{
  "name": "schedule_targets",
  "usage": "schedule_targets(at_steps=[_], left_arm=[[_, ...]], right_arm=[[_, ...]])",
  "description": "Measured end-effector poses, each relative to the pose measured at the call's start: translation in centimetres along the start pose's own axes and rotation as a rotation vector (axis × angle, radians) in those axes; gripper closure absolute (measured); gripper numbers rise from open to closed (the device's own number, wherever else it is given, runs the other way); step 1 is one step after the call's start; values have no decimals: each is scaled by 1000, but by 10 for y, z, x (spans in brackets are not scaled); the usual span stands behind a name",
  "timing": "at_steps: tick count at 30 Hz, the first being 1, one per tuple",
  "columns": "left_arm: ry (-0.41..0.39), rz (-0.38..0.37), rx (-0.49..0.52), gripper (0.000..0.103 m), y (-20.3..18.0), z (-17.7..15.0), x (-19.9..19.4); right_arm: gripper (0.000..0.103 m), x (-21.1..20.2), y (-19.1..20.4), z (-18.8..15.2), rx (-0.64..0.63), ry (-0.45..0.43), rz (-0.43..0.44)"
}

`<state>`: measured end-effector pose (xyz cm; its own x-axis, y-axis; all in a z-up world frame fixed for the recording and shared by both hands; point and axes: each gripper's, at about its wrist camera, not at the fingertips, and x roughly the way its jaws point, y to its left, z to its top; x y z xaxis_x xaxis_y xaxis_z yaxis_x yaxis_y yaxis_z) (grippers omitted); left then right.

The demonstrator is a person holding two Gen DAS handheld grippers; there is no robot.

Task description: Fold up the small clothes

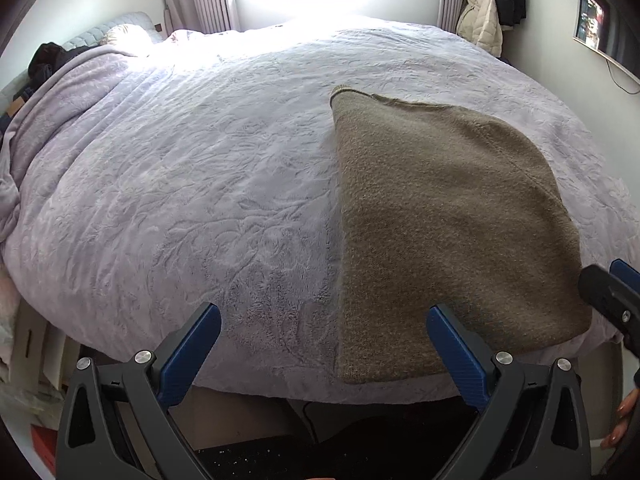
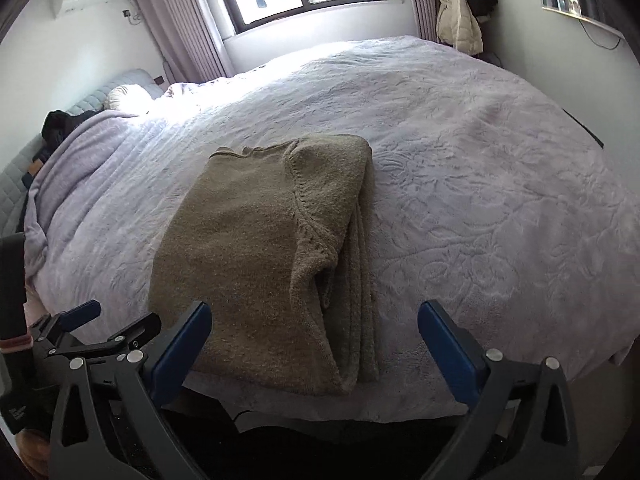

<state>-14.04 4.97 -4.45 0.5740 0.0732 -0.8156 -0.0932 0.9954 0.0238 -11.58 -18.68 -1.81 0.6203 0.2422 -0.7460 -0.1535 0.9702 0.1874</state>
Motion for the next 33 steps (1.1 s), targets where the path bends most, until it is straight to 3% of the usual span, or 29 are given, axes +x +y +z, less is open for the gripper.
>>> schedule_targets(at_steps=[17, 33], left_arm=[[21, 27, 25, 0, -1, 5, 14], [27, 27, 28, 0, -2, 6, 17]], right_arm=[[0, 21, 9, -4, -8, 89, -39], [0, 27, 7, -3, 13, 104, -46]])
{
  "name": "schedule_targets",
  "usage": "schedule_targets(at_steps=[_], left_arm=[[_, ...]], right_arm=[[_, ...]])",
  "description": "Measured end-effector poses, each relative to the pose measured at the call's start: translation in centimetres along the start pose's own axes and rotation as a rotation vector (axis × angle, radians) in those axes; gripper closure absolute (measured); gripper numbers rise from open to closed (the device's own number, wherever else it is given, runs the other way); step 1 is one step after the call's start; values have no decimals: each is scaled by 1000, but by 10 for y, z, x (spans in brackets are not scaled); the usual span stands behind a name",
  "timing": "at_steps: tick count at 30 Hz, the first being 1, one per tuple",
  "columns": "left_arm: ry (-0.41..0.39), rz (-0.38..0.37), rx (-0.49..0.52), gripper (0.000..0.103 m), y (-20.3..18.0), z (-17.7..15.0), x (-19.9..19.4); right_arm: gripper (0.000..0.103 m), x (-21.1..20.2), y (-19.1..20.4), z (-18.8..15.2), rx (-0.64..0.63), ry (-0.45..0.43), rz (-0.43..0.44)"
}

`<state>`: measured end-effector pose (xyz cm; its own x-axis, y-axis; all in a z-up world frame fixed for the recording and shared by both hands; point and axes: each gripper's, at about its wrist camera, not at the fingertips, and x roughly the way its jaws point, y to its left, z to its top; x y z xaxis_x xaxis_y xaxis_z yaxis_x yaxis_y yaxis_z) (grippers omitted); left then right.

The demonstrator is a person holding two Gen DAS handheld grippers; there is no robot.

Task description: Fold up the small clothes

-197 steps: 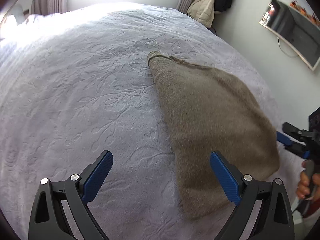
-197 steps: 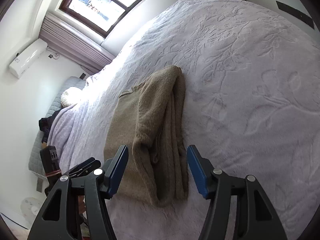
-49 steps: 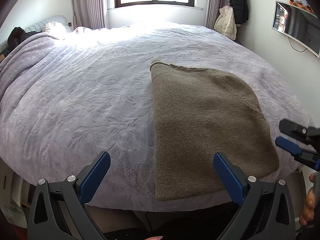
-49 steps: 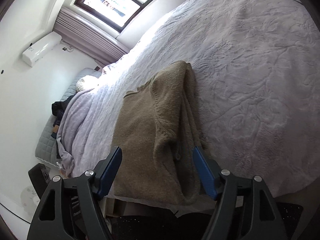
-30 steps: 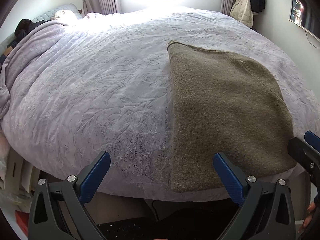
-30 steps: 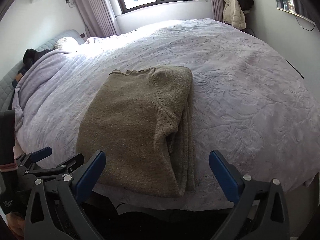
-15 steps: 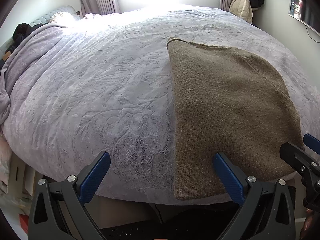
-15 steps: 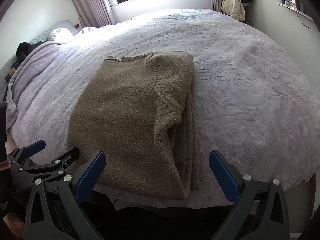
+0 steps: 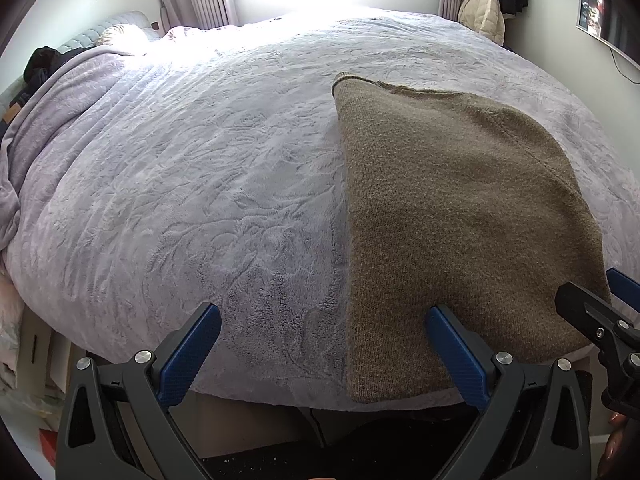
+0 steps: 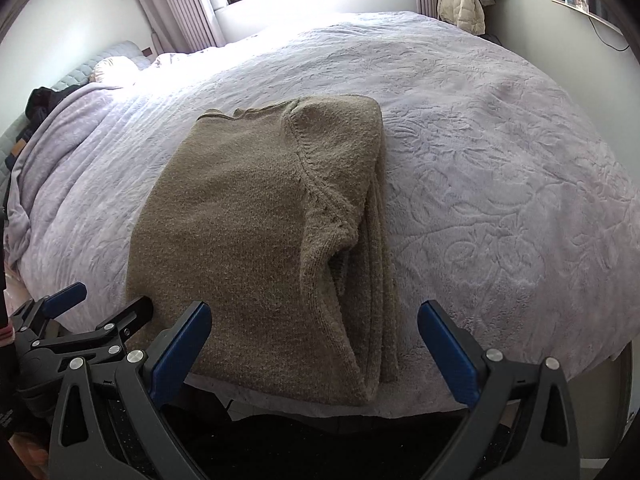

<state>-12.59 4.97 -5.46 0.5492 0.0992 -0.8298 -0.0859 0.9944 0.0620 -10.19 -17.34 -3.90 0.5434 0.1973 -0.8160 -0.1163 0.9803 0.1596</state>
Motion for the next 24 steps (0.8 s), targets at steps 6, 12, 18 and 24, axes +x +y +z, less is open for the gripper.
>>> schedule_targets(at_steps=[6, 12, 18, 24], left_arm=[[0, 1, 0, 0, 0, 0, 0], [0, 1, 0, 0, 0, -1, 0], [1, 0, -2, 0, 0, -2, 0], [1, 0, -2, 0, 0, -2, 0]], right_arm=[[0, 0, 0, 0, 1, -2, 2], [0, 0, 0, -1, 3, 1, 1], [0, 0, 3, -3, 2, 0, 0], [0, -1, 5, -5, 4, 1, 1]])
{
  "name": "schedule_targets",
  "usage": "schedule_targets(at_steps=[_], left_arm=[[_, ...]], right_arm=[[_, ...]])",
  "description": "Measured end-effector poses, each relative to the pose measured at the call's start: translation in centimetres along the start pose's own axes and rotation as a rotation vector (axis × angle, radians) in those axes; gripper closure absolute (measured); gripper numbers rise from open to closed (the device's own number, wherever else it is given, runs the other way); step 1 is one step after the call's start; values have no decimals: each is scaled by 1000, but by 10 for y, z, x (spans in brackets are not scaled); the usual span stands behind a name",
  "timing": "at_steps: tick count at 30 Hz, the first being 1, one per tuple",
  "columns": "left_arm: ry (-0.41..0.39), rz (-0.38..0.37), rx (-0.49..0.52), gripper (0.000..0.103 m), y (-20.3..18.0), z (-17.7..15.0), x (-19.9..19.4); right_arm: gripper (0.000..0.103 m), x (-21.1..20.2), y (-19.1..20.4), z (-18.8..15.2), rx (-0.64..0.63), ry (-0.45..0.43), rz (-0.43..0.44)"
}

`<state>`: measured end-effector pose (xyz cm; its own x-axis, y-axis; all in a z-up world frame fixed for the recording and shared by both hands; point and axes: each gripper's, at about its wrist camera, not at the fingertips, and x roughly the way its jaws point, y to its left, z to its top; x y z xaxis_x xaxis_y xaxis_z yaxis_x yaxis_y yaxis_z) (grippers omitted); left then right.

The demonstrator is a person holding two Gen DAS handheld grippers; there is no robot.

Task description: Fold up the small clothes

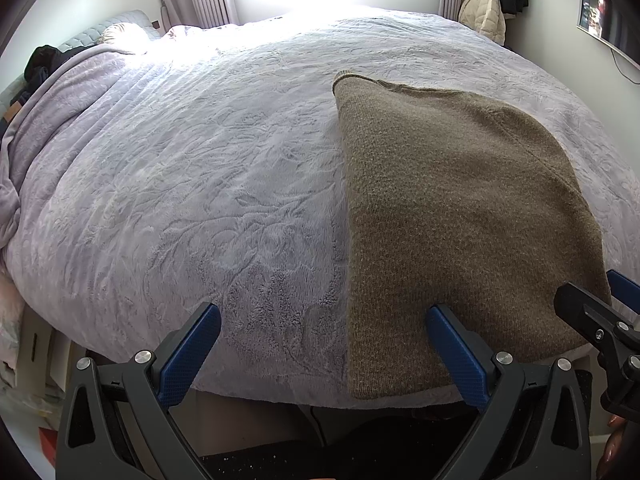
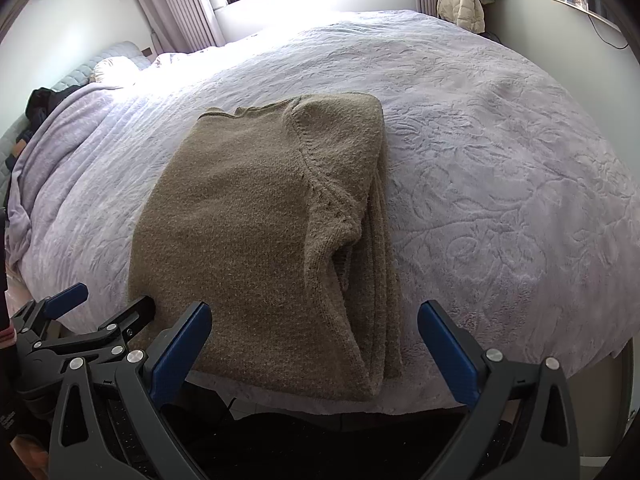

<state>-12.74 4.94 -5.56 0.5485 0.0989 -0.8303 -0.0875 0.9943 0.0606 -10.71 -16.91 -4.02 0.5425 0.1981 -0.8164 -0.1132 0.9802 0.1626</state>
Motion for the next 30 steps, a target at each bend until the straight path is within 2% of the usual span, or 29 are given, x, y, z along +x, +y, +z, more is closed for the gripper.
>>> schedule_targets(at_steps=[30], left_arm=[[-6, 16, 3, 0, -3, -4, -2]], right_arm=[[0, -4, 3, 2, -4, -4, 4]])
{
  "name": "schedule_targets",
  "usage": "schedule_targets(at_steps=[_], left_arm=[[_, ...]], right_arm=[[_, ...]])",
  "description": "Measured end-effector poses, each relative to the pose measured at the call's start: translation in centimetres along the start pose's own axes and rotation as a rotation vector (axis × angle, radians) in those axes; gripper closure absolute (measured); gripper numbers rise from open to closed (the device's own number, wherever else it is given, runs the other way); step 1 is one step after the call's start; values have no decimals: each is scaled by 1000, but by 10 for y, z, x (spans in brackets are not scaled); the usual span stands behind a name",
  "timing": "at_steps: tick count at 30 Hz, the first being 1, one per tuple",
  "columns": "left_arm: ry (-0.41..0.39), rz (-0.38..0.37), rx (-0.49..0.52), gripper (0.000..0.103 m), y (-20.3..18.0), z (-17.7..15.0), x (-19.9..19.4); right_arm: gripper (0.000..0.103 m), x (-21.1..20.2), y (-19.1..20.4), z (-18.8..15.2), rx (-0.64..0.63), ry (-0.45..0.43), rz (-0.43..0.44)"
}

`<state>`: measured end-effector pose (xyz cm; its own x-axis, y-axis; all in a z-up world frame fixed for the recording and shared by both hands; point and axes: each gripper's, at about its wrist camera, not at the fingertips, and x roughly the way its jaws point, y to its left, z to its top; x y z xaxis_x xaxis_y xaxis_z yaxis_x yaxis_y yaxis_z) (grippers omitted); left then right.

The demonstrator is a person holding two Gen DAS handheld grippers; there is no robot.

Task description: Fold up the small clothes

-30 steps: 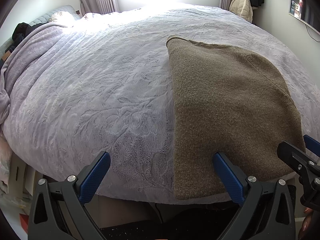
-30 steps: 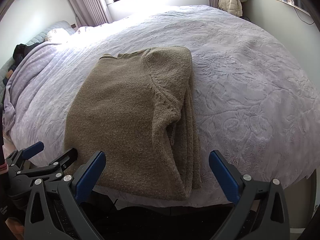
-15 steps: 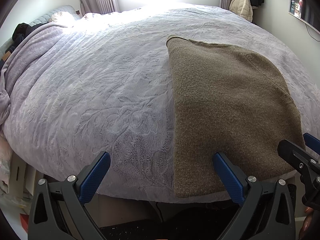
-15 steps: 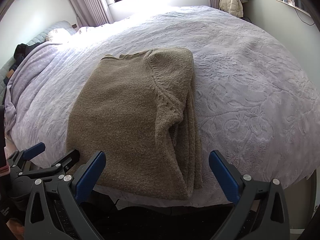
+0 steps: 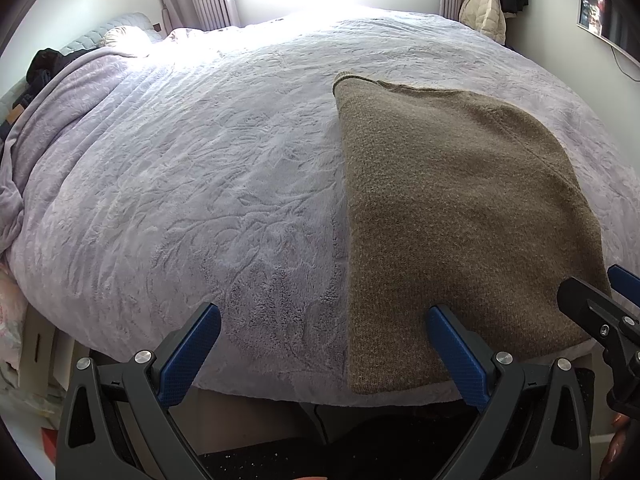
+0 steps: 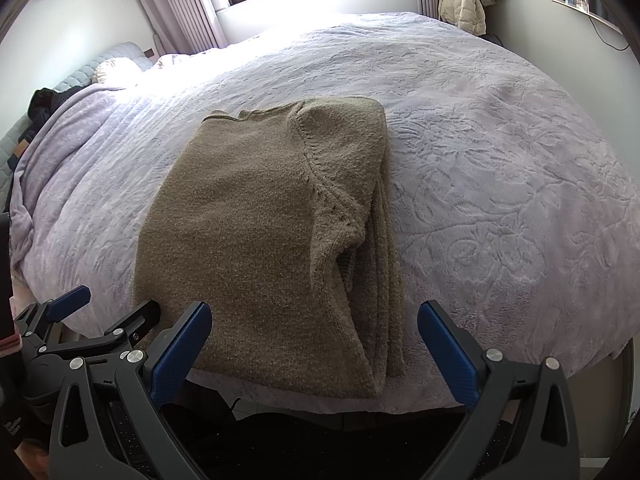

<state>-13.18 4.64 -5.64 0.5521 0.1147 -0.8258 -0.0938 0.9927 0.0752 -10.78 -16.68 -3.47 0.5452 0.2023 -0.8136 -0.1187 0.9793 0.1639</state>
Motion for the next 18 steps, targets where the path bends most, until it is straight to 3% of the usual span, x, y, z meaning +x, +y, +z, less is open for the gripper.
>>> schedule_targets(at_steps=[18], left_arm=[[-3, -3, -13, 0, 0, 0, 1]], right_arm=[[0, 1, -1, -1, 6, 4, -1]])
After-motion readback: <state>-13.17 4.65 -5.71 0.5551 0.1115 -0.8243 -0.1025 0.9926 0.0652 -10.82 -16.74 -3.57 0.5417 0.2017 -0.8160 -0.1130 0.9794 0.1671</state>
